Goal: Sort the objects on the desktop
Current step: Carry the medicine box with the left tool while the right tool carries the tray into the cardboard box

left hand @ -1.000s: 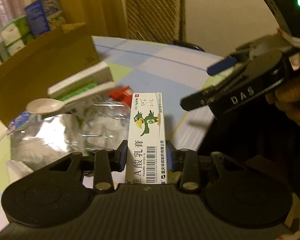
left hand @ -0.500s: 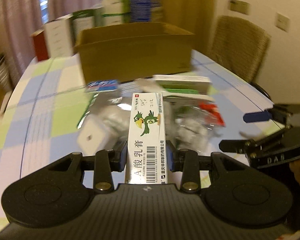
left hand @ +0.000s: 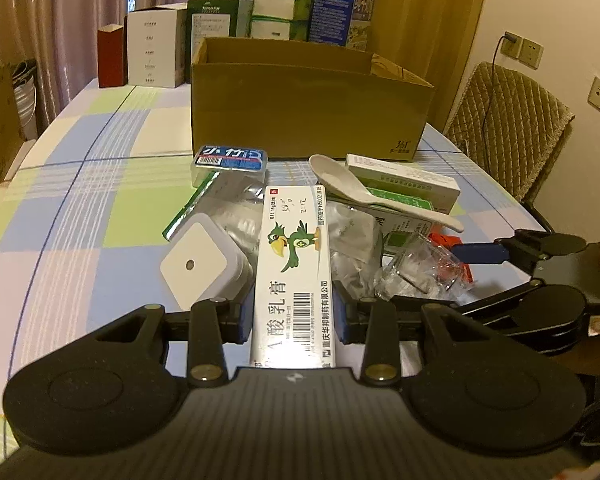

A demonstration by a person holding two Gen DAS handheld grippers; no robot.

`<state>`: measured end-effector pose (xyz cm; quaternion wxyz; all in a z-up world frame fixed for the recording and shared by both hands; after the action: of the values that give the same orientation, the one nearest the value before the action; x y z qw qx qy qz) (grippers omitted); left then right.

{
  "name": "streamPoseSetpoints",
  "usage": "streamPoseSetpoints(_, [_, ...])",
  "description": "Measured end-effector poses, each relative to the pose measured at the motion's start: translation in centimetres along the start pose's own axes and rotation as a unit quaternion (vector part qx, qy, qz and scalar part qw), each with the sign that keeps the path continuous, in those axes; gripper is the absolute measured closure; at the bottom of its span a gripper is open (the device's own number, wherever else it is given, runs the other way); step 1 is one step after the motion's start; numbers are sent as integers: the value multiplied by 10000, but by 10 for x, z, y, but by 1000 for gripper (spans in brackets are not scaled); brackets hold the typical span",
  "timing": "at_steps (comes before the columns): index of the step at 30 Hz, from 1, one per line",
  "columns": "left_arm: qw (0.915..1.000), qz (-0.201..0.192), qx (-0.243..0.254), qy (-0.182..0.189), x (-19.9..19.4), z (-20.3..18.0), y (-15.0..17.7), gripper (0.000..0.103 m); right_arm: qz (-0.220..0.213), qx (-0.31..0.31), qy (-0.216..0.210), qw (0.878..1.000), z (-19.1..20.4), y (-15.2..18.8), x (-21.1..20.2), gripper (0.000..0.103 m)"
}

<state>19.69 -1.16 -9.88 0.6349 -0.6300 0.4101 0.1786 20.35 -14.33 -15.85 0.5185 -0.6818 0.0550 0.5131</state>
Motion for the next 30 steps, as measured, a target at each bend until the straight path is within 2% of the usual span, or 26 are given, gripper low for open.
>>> streamPoseSetpoints(2, [10000, 7, -51, 8, 2, 1, 1, 70, 6, 25, -4, 10000, 0, 1, 1, 13])
streamPoseSetpoints(4, [10000, 10, -90, 8, 2, 2, 2, 70, 36, 84, -32, 10000, -1, 2, 2, 21])
streamPoseSetpoints(13, [9997, 11, -252, 5, 6, 1, 3, 70, -99, 230, 79, 9997, -2, 1, -10, 38])
streamPoseSetpoints(20, [9994, 18, -340, -19, 5, -1, 4, 70, -90, 380, 151, 9991, -3, 10, -21, 38])
streamPoseSetpoints(30, [9990, -23, -429, -90, -6, -4, 2, 70, -187, 596, 371, 9974, -12, 13, -62, 38])
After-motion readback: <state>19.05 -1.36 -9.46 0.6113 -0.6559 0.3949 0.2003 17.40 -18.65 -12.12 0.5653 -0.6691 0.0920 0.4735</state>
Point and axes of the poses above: each gripper's, at about its wrist camera, not at the fingertips, and x roughly the way its jaws point, z to its left, y to its underside, the point moved 8 cm from there along x, roughly the way its jaws point, and after that the axes turned 7 degrees about z, right-handed, at the moved point
